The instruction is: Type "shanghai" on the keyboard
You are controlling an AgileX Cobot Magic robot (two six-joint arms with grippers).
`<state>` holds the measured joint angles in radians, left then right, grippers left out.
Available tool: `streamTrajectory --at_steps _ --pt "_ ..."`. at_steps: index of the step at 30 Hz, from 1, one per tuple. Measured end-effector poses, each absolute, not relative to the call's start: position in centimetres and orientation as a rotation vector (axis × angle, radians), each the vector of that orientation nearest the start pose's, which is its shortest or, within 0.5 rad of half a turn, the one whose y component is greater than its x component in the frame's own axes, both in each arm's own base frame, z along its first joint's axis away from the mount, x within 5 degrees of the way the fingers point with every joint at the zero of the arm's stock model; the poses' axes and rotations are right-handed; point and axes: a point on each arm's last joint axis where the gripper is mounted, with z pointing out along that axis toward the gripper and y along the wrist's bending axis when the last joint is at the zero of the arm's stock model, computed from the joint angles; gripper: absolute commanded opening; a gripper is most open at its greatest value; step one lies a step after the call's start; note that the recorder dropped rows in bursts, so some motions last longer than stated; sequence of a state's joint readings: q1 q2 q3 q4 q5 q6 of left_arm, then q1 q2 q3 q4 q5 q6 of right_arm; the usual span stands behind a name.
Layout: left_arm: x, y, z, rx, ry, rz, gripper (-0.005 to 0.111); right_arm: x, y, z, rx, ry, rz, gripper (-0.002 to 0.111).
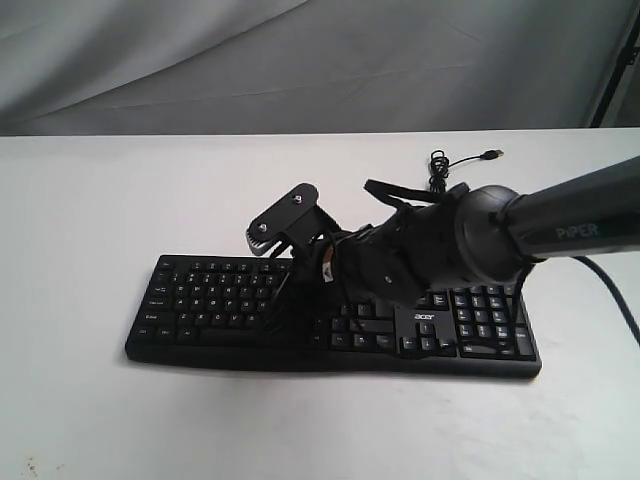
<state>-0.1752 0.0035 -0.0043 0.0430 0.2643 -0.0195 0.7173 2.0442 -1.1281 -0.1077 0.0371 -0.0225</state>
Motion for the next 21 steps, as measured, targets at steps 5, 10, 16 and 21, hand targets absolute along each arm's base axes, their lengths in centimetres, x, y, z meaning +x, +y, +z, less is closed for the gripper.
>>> streamTrajectory --at_steps 5,10,16,21 --pt "5.4 -0.9 19.1 0.164 1.740 -0.102 0.000 30.5 26.5 14.1 -0.996 2.219 0.257 0.000" --pt "5.4 -0.9 19.1 0.164 1.740 -0.102 0.000 28.9 25.1 16.4 -0.974 2.187 0.273 0.000" --pt "5.4 -0.9 19.1 0.164 1.740 -0.102 0.000 24.8 22.0 17.5 -0.906 2.149 0.336 0.000" --pt "5.4 -0.9 19.1 0.164 1.740 -0.102 0.000 22.1 19.7 17.8 -0.824 2.156 0.388 0.000"
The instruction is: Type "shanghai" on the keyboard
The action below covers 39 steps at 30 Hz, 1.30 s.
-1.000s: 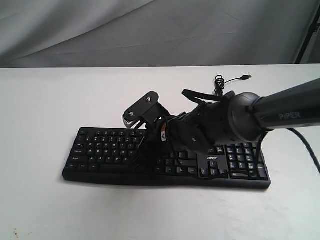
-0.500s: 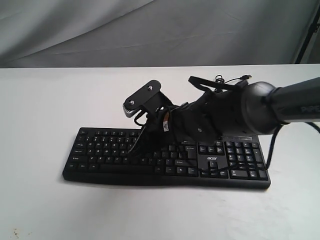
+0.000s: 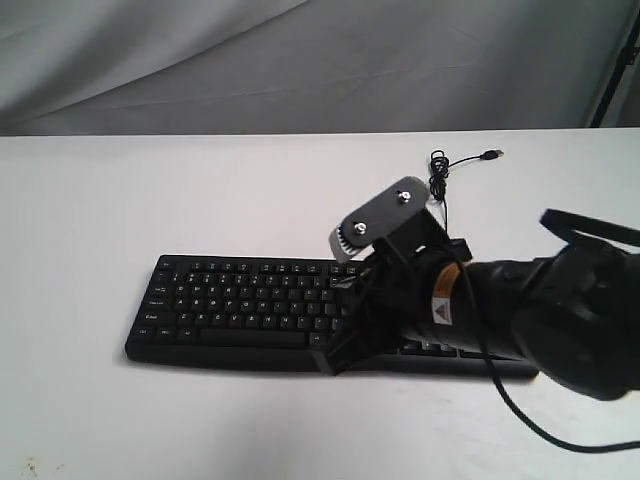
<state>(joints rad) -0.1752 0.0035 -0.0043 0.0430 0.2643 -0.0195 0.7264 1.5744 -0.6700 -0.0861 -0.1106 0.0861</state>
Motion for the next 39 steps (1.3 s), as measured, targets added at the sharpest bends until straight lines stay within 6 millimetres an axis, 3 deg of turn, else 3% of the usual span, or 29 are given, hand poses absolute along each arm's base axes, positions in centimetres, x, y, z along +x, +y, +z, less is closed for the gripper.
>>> streamTrajectory --at_steps 11,17,21,26,31,39 --pt "5.4 -0.9 19.1 0.164 1.740 -0.102 0.000 21.0 18.8 18.6 -0.795 2.147 0.405 0.000" --pt "5.4 -0.9 19.1 0.164 1.740 -0.102 0.000 19.9 17.8 20.0 -0.780 2.106 0.420 0.000" --pt "5.4 -0.9 19.1 0.164 1.740 -0.102 0.000 17.4 15.6 23.2 -0.735 1.984 0.460 0.000" --pt "5.4 -0.9 19.1 0.164 1.740 -0.102 0.000 13.1 10.8 27.1 -0.606 1.752 0.503 0.000" --pt "5.4 -0.9 19.1 0.164 1.740 -0.102 0.000 9.7 5.7 26.0 -0.425 1.627 0.422 0.000" --pt "5.4 -0.9 19.1 0.164 1.740 -0.102 0.000 8.2 4.6 23.9 -0.388 1.594 0.415 0.000"
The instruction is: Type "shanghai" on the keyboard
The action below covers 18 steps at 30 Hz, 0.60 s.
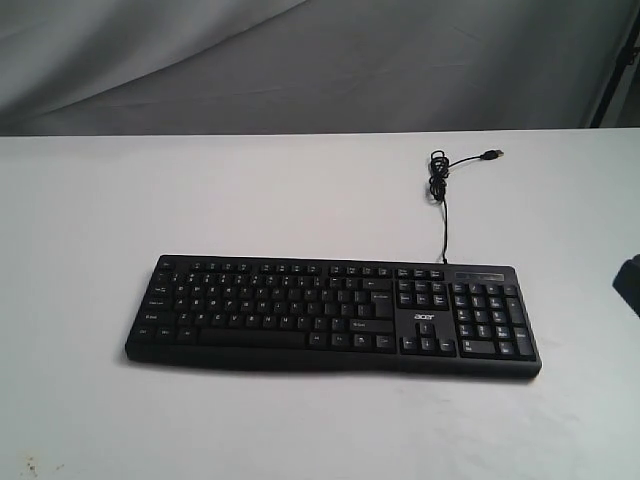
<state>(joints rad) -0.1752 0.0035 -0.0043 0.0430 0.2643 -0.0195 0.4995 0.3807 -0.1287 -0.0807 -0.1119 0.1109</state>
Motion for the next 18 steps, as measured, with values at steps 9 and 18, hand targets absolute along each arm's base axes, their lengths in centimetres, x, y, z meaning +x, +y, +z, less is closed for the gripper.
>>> streamTrajectory --at_steps 9,18 --pt "5.4 -0.9 19.1 0.164 1.740 -0.102 0.000 6.3 2.1 21.9 -0.158 1.488 0.351 0.000" --pt "5.4 -0.9 19.1 0.164 1.740 -0.102 0.000 5.4 1.6 21.4 -0.117 1.497 0.333 0.000"
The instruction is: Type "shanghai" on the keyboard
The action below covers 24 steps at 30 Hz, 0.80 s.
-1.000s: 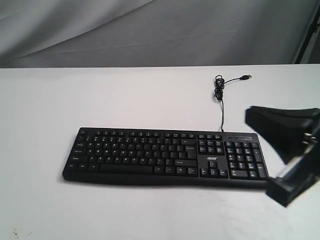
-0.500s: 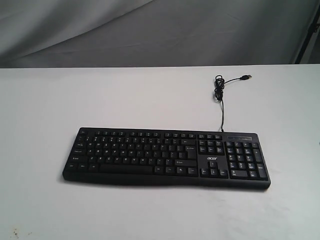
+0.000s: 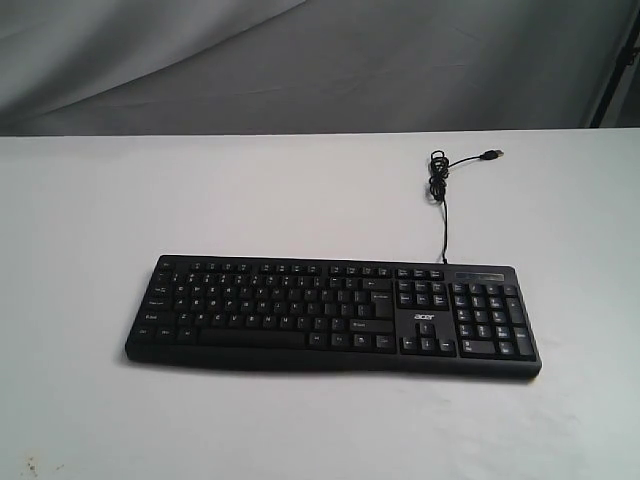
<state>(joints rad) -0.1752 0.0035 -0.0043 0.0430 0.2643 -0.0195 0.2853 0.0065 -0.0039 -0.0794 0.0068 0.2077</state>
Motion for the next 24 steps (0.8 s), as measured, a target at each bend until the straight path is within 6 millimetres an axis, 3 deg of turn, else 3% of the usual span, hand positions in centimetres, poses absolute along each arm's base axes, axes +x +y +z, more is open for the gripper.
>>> streamTrajectory --at_steps 9,24 --pt "5.4 -0.9 19.1 0.164 1.740 -0.102 0.000 5.5 1.5 20.1 -0.119 1.632 0.310 0.000" --pt "5.4 -0.9 19.1 0.164 1.740 -0.102 0.000 5.5 1.5 20.0 -0.119 1.645 0.307 0.000"
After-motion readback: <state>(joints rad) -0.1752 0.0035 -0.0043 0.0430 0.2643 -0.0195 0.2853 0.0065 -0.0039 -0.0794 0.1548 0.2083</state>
